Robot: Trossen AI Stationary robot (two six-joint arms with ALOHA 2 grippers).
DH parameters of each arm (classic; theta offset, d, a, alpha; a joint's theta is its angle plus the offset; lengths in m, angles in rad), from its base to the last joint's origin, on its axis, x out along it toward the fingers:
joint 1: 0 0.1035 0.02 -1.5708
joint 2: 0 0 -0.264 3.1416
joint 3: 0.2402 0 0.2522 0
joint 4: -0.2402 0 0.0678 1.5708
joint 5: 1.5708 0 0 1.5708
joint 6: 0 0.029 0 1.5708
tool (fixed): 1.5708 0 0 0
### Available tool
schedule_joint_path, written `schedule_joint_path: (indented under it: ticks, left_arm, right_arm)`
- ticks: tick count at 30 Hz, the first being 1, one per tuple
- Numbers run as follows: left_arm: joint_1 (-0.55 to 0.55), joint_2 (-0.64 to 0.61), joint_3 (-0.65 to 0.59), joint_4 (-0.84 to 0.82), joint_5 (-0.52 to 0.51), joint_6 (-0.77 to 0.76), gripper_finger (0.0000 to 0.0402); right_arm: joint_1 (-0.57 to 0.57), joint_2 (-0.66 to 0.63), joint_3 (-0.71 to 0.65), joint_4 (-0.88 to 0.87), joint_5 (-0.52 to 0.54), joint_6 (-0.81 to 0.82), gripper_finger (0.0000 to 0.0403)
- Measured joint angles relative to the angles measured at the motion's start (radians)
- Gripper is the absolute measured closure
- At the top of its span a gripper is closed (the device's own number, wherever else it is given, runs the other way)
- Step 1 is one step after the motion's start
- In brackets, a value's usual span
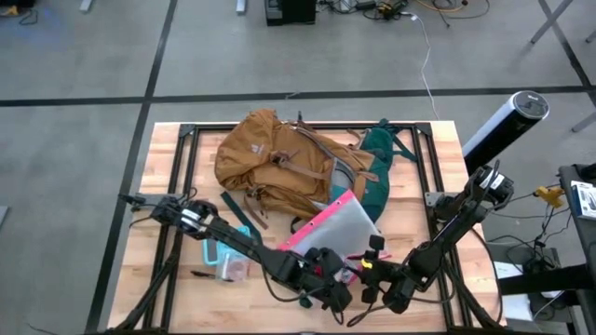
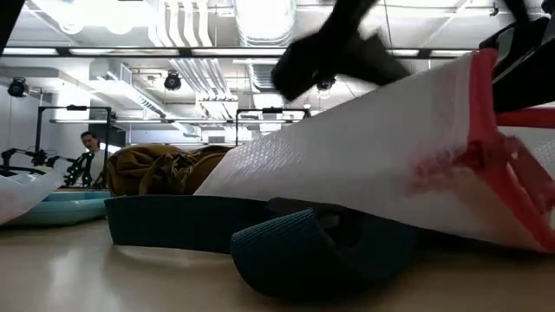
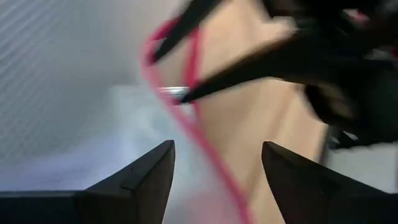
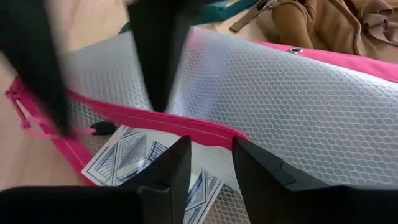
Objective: Unpack backpack
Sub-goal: Remove the playing cards from the pink zip bag
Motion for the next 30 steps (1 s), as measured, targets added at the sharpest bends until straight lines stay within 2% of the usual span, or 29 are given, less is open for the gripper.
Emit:
schedule_joint_path:
  ticks: [5,8,11,15,16,19,23,30]
  left_arm:
    - [0.012,0.001,-0.063,-0.004,-0.002,-0.109,0.0194]
    - [0.016,0.0,-0.079,-0.029,-0.002,-0.157,0.0223]
    - [0.023,-0.003,-0.063,-0.057,-0.002,-0.167,0.0278]
    - [0.023,-0.016,-0.035,-0.072,-0.008,-0.142,0.0375]
    - [0.023,-0.017,-0.025,-0.075,-0.016,-0.137,0.0388]
    - [0.025,-0.02,0.022,-0.122,-0.031,-0.134,0.0394]
    - [0.028,-0.023,0.097,-0.197,-0.078,-0.128,0.0399]
    - [0.034,-0.024,0.186,-0.384,-0.201,-0.143,0.0401]
  right_arm:
    - [0.011,-0.027,0.0,0.023,0.001,-0.045,0.0278]
    - [0.026,-0.045,0.0,0.028,-0.01,-0.053,0.0268]
    - [0.056,-0.069,0.0,0.03,-0.047,-0.082,0.0258]
    - [0.102,-0.089,0.0,0.037,-0.164,-0.179,0.0247]
    - [0.112,-0.091,0.0,0.038,-0.19,-0.202,0.0245]
    - [0.115,-0.088,0.0,0.034,-0.265,-0.255,0.0238]
    - [0.063,-0.063,-0.002,0.038,-0.405,-0.316,0.0231]
    - [-0.025,-0.053,0.006,0.025,-0.469,-0.502,0.0202]
